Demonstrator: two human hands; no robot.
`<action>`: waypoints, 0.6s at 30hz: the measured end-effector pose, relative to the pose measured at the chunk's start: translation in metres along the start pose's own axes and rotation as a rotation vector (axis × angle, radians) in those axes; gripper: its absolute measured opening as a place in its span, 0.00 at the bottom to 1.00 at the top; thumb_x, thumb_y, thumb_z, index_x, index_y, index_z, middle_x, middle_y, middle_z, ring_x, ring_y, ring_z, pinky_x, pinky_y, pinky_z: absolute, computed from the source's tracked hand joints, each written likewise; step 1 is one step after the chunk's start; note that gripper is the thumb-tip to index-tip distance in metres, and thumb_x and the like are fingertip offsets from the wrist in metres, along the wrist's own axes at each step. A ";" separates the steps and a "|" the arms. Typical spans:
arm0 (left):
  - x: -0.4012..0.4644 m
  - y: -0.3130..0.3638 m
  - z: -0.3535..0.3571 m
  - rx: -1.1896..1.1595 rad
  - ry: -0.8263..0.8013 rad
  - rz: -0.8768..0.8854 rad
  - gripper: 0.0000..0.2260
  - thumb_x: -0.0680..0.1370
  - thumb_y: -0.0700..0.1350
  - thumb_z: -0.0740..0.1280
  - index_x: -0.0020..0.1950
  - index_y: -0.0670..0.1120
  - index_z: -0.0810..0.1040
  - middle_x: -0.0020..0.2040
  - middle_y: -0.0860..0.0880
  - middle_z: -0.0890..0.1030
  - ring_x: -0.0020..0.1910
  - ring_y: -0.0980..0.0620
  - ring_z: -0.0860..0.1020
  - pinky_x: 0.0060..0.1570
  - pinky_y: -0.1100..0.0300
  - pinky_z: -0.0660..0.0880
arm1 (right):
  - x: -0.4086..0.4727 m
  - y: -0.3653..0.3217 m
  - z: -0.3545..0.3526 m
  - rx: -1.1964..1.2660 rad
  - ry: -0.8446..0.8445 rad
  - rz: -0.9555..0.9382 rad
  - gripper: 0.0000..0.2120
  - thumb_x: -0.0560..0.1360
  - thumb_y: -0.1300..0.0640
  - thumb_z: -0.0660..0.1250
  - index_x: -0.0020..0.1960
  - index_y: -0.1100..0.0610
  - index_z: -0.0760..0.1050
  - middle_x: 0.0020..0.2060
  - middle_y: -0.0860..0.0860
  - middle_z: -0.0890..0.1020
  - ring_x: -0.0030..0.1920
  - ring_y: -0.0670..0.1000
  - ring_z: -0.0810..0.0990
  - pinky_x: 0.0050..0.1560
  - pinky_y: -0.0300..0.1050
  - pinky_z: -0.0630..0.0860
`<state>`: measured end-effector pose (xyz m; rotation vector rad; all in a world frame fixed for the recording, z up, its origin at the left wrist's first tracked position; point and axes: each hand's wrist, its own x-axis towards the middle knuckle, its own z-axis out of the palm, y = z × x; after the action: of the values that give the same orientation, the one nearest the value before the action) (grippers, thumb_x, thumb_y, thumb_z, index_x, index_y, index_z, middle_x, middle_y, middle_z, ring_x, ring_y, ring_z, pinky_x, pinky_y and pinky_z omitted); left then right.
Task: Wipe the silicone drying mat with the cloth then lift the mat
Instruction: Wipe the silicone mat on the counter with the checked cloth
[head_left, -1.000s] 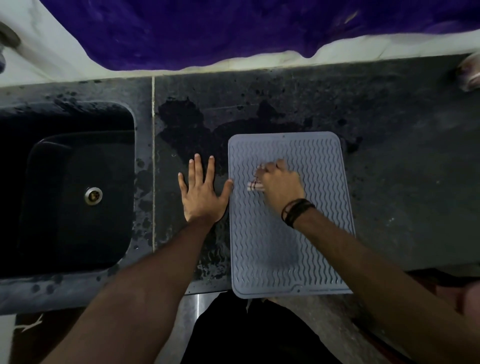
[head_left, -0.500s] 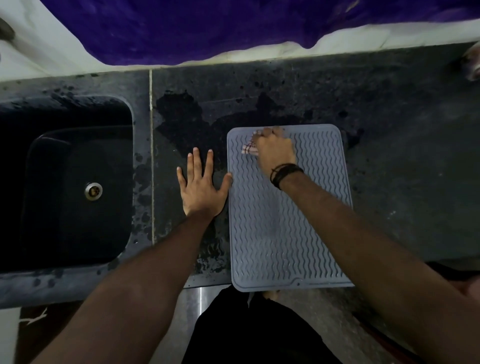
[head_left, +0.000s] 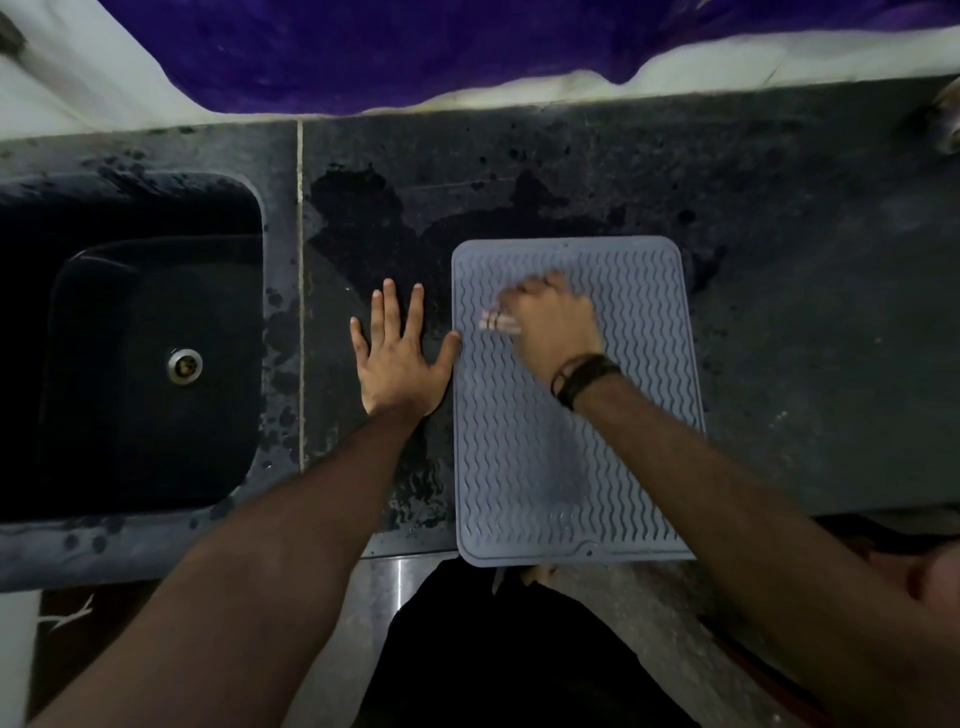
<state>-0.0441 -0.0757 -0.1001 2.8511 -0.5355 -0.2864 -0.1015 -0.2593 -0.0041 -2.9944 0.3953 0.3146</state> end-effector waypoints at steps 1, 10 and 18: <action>0.000 0.000 0.000 0.003 -0.002 0.000 0.36 0.81 0.71 0.48 0.85 0.56 0.47 0.85 0.48 0.43 0.83 0.49 0.42 0.80 0.42 0.39 | 0.014 0.000 -0.003 0.001 0.016 0.010 0.21 0.72 0.63 0.66 0.64 0.52 0.73 0.61 0.52 0.75 0.66 0.57 0.66 0.51 0.56 0.75; 0.000 -0.001 0.002 0.019 0.008 0.003 0.36 0.81 0.71 0.48 0.85 0.55 0.48 0.85 0.48 0.45 0.84 0.49 0.43 0.80 0.41 0.41 | -0.027 -0.008 0.023 -0.032 -0.063 -0.057 0.25 0.73 0.59 0.67 0.69 0.57 0.67 0.67 0.55 0.70 0.70 0.58 0.61 0.52 0.55 0.75; -0.001 -0.001 0.000 0.011 -0.009 -0.001 0.36 0.81 0.71 0.48 0.85 0.55 0.47 0.85 0.47 0.43 0.83 0.49 0.41 0.80 0.41 0.39 | -0.129 -0.009 0.051 0.016 -0.001 -0.113 0.26 0.61 0.61 0.75 0.59 0.57 0.78 0.56 0.55 0.80 0.58 0.60 0.76 0.43 0.55 0.79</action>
<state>-0.0445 -0.0747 -0.1004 2.8621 -0.5392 -0.2978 -0.2308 -0.2121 -0.0250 -2.9855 0.2259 0.3003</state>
